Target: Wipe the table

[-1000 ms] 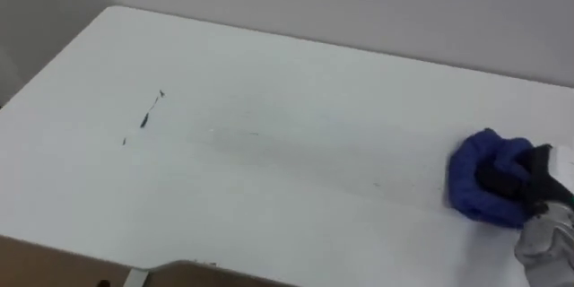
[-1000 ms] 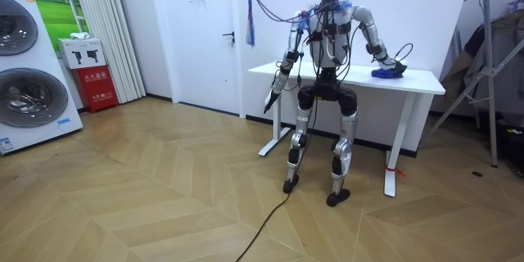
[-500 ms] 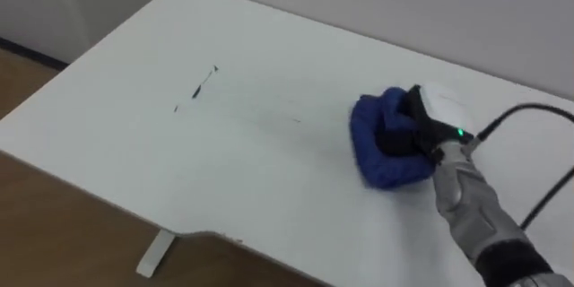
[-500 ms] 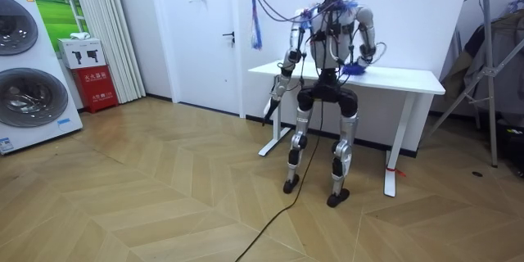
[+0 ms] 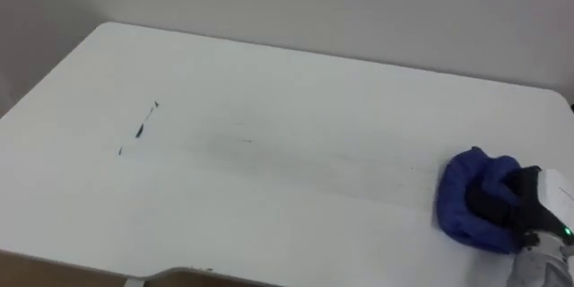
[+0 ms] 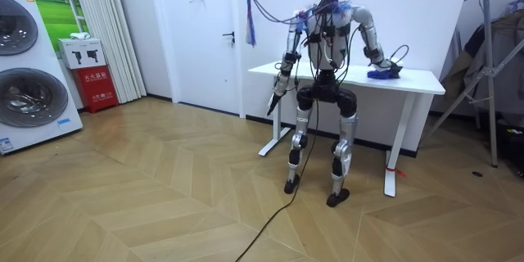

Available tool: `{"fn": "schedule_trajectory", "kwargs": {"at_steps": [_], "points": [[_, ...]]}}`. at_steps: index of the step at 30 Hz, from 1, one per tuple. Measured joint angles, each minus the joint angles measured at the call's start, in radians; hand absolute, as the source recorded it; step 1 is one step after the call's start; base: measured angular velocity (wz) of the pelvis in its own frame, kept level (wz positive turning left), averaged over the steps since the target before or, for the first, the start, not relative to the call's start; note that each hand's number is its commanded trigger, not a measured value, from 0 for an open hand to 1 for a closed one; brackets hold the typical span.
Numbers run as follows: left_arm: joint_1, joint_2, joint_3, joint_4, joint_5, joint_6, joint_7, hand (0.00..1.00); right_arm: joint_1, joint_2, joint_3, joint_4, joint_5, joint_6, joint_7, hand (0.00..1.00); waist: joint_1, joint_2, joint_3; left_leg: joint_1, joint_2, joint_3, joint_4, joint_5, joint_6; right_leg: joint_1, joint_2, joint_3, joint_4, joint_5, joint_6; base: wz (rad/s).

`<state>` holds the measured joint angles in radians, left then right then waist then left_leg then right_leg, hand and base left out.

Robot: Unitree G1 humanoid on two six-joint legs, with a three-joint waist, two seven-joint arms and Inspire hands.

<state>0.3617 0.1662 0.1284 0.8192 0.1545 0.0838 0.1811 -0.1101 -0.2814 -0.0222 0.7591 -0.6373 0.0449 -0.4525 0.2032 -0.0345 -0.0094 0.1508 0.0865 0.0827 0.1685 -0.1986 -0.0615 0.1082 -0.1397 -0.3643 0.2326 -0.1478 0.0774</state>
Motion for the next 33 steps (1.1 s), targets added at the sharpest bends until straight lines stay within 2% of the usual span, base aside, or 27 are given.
{"fn": "schedule_trajectory", "kwargs": {"at_steps": [2, 3, 4, 6, 7, 8, 9, 10, 11, 12, 13, 14, 15, 16, 17, 18, 19, 20, 22, 25, 26, 27, 29, 30, 31, 32, 33], "points": [[-0.040, -0.001, -0.024, 0.040, 0.000, 0.005, 0.005, 0.00, -0.093, 0.033, 0.098, -0.017, -0.046, 0.060, 0.049, 1.00, 0.052, 0.002, 0.0051, -0.002, 0.005, 0.021, 0.005, -0.002, -0.002, -0.063, -0.016, -0.028, 0.070, -0.001, -0.019, -0.93], [-0.069, 0.000, -0.037, 0.073, 0.000, 0.014, 0.005, 0.00, -0.162, 0.072, 0.174, -0.029, -0.082, 0.077, 0.088, 1.00, 0.078, 0.006, 0.0176, -0.008, 0.005, 0.031, 0.027, -0.005, -0.002, -0.092, -0.039, -0.091, 0.120, -0.001, -0.033, -0.63], [-0.098, 0.000, -0.061, 0.091, -0.005, 0.019, 0.006, 0.00, -0.231, 0.099, 0.247, -0.024, -0.121, 0.079, 0.117, 1.00, 0.101, 0.012, 0.0283, -0.022, 0.006, 0.047, 0.049, -0.015, 0.003, -0.117, -0.058, -0.122, 0.157, 0.000, -0.038, -0.45], [-0.119, -0.001, -0.080, 0.098, -0.006, 0.008, 0.005, 0.00, -0.309, 0.163, 0.315, -0.012, -0.180, 0.063, 0.137, 1.00, 0.139, 0.016, 0.0335, -0.063, 0.003, 0.064, 0.067, -0.028, 0.009, -0.170, -0.079, -0.154, 0.188, 0.015, -0.050, -0.26], [-0.126, 0.000, -0.080, 0.102, -0.006, 0.004, 0.006, 0.00, -0.330, 0.182, 0.329, 0.001, -0.192, 0.049, 0.138, 1.00, 0.160, 0.016, 0.0353, -0.083, 0.013, 0.069, 0.074, -0.030, 0.013, -0.184, -0.084, -0.169, 0.190, 0.024, -0.050, 0.04], [-0.138, 0.006, -0.079, 0.105, -0.009, 0.001, 0.009, 0.00, -0.354, 0.197, 0.345, 0.029, -0.198, 0.019, 0.139, 1.00, 0.187, 0.024, 0.0434, -0.115, 0.034, 0.084, 0.098, -0.028, 0.017, -0.199, -0.122, -0.195, 0.259, 0.014, -0.044, 0.81], [-0.136, 0.013, -0.084, 0.093, -0.009, -0.002, 0.015, 0.00, -0.338, 0.192, 0.332, 0.043, -0.201, 0.008, 0.136, 1.00, 0.194, 0.016, 0.0393, -0.142, 0.049, 0.105, 0.110, -0.020, 0.014, -0.194, -0.190, -0.219, 0.392, -0.015, -0.034, 1.15], [-0.135, 0.018, -0.091, 0.085, -0.013, -0.002, 0.021, 0.00, -0.334, 0.189, 0.315, 0.051, -0.191, 0.010, 0.125, 1.00, 0.199, 0.010, 0.0364, -0.144, 0.050, 0.113, 0.109, -0.009, 0.008, -0.193, -0.226, -0.217, 0.446, -0.028, -0.032, 1.19], [-0.121, 0.027, -0.090, 0.079, -0.029, -0.001, 0.031, 0.00, -0.341, 0.167, 0.305, 0.066, -0.157, 0.019, 0.106, 1.00, 0.232, 0.005, 0.0333, -0.149, 0.050, 0.132, 0.109, 0.003, 0.005, -0.182, -0.280, -0.197, 0.479, -0.039, -0.030, 0.54], [-0.110, 0.039, -0.087, 0.081, -0.035, 0.004, 0.033, 0.00, -0.353, 0.148, 0.305, 0.098, -0.128, 0.010, 0.091, 1.00, 0.256, -0.002, 0.0289, -0.160, 0.057, 0.134, 0.129, 0.003, 0.003, -0.171, -0.308, -0.180, 0.432, -0.033, -0.021, 0.39], [-0.102, 0.055, -0.069, 0.084, -0.035, 0.004, 0.032, 0.00, -0.353, 0.137, 0.305, 0.122, -0.095, -0.011, 0.068, 1.00, 0.256, -0.002, 0.0291, -0.175, 0.073, 0.122, 0.150, 0.001, -0.009, -0.146, -0.322, -0.184, 0.344, -0.017, -0.007, 0.20], [-0.102, 0.060, -0.059, 0.084, -0.035, 0.003, 0.033, 0.00, -0.347, 0.130, 0.304, 0.131, -0.080, -0.025, 0.055, 1.00, 0.256, -0.003, 0.0292, -0.181, 0.085, 0.120, 0.160, -0.002, -0.018, -0.132, -0.322, -0.192, 0.300, -0.002, -0.002, 0.36], [-0.106, 0.075, -0.040, 0.086, -0.035, 0.000, 0.032, 0.00, -0.331, 0.123, 0.294, 0.143, -0.066, -0.053, 0.033, 1.00, 0.248, -0.007, 0.0279, -0.195, 0.115, 0.120, 0.179, -0.007, -0.040, -0.103, -0.315, -0.220, 0.209, 0.048, 0.004, 0.39], [-0.109, 0.096, -0.023, 0.086, -0.034, -0.002, 0.029, 0.00, -0.313, 0.124, 0.272, 0.152, -0.067, -0.081, 0.021, 1.00, 0.228, -0.024, 0.0327, -0.199, 0.134, 0.128, 0.196, -0.005, -0.067, -0.091, -0.303, -0.219, 0.145, 0.124, 0.026, 0.38], [-0.107, 0.102, -0.012, 0.087, -0.033, -0.002, 0.028, 0.00, -0.296, 0.122, 0.260, 0.155, -0.068, -0.096, 0.016, 1.00, 0.219, -0.030, 0.0248, -0.199, 0.143, 0.126, 0.201, -0.003, -0.080, -0.083, -0.290, -0.215, 0.146, 0.100, 0.061, 0.18], [-0.101, 0.102, 0.007, 0.086, -0.033, -0.002, 0.024, 0.00, -0.266, 0.113, 0.230, 0.148, -0.075, -0.122, 0.009, 1.00, 0.198, -0.031, 0.0192, -0.193, 0.176, 0.124, 0.195, 0.008, -0.109, -0.071, -0.248, -0.217, 0.142, 0.064, 0.080, -0.09], [-0.100, 0.100, 0.019, 0.087, -0.037, -0.004, 0.021, 0.00, -0.226, 0.082, 0.208, 0.119, -0.075, -0.135, 0.006, 1.00, 0.175, -0.029, 0.0206, -0.190, 0.207, 0.123, 0.178, 0.025, -0.133, -0.074, -0.216, -0.221, 0.141, 0.033, 0.084, -0.19], [-0.094, 0.098, 0.025, 0.088, -0.040, -0.006, 0.021, 0.00, -0.206, 0.064, 0.193, 0.111, -0.075, -0.142, 0.003, 1.00, 0.159, -0.029, 0.0203, -0.187, 0.219, 0.123, 0.168, 0.036, -0.143, -0.074, -0.203, -0.228, 0.141, 0.021, 0.082, -0.12], [-0.067, 0.087, 0.029, 0.078, -0.037, -0.013, 0.021, 0.00, -0.106, -0.015, 0.104, 0.086, -0.064, -0.139, -0.016, 1.00, 0.088, -0.025, 0.0046, -0.177, 0.252, 0.124, 0.138, 0.070, -0.159, -0.074, -0.169, -0.239, 0.158, -0.018, 0.066, 0.06], [-0.041, 0.075, 0.030, 0.073, -0.031, -0.024, 0.021, 0.00, -0.012, -0.114, 0.029, 0.088, -0.057, -0.107, -0.004, 1.00, 0.041, -0.033, 0.0008, -0.175, 0.259, 0.141, 0.164, 0.082, -0.130, -0.077, -0.161, -0.229, 0.184, -0.068, 0.072, -0.01], [-0.035, 0.068, 0.032, 0.073, -0.029, -0.026, 0.022, 0.00, -0.006, -0.119, 0.011, 0.091, -0.057, -0.094, 0.000, 1.00, 0.043, -0.033, 0.0010, -0.175, 0.260, 0.141, 0.179, 0.082, -0.128, -0.083, -0.152, -0.209, 0.183, -0.074, 0.065, -0.37], [-0.030, 0.052, 0.040, 0.073, -0.030, -0.027, 0.023, 0.00, -0.009, -0.115, -0.010, 0.089, -0.061, -0.058, 0.014, 1.00, 0.044, -0.031, 0.0022, -0.179, 0.265, 0.142, 0.207, 0.084, -0.111, -0.097, -0.127, -0.158, 0.183, -0.081, 0.053, -0.40], [-0.028, 0.034, 0.039, 0.073, -0.034, -0.025, 0.022, 0.00, -0.021, -0.110, -0.009, 0.079, -0.072, -0.038, 0.029, 1.00, 0.043, -0.025, 0.0037, -0.188, 0.275, 0.129, 0.244, 0.085, -0.094, -0.121, -0.090, -0.080, 0.196, -0.095, 0.031, -0.32], [-0.028, 0.024, 0.039, 0.074, -0.031, -0.021, 0.021, 0.00, -0.043, -0.107, 0.004, 0.077, -0.080, -0.024, 0.042, 1.00, 0.043, -0.017, 0.0090, -0.190, 0.271, 0.105, 0.261, 0.078, -0.083, -0.127, -0.066, -0.031, 0.201, -0.094, 0.022, -0.26], [-0.026, 0.016, 0.039, 0.081, -0.031, -0.020, 0.020, 0.00, -0.065, -0.102, 0.025, 0.076, -0.084, -0.009, 0.059, 1.00, 0.048, -0.010, 0.0135, -0.185, 0.239, 0.073, 0.255, 0.052, -0.068, -0.127, -0.060, 0.005, 0.198, -0.082, 0.006, -0.28], [-0.019, 0.011, 0.038, 0.082, -0.030, -0.018, 0.020, 0.00, -0.081, -0.100, 0.035, 0.076, -0.084, 0.005, 0.067, 1.00, 0.053, -0.011, 0.0172, -0.173, 0.207, 0.060, 0.237, 0.031, -0.072, -0.130, -0.060, 0.024, 0.194, -0.079, 0.007, -0.46], [-0.009, 0.003, 0.033, 0.082, -0.031, -0.016, 0.013, 0.00, -0.112, -0.095, 0.052, 0.067, -0.086, 0.025, 0.082, 1.00, 0.058, 0.010, 0.0165, -0.157, 0.149, 0.053, 0.191, -0.006, -0.095, -0.138, -0.056, 0.048, 0.174, -0.063, 0.014, -0.89]]}}
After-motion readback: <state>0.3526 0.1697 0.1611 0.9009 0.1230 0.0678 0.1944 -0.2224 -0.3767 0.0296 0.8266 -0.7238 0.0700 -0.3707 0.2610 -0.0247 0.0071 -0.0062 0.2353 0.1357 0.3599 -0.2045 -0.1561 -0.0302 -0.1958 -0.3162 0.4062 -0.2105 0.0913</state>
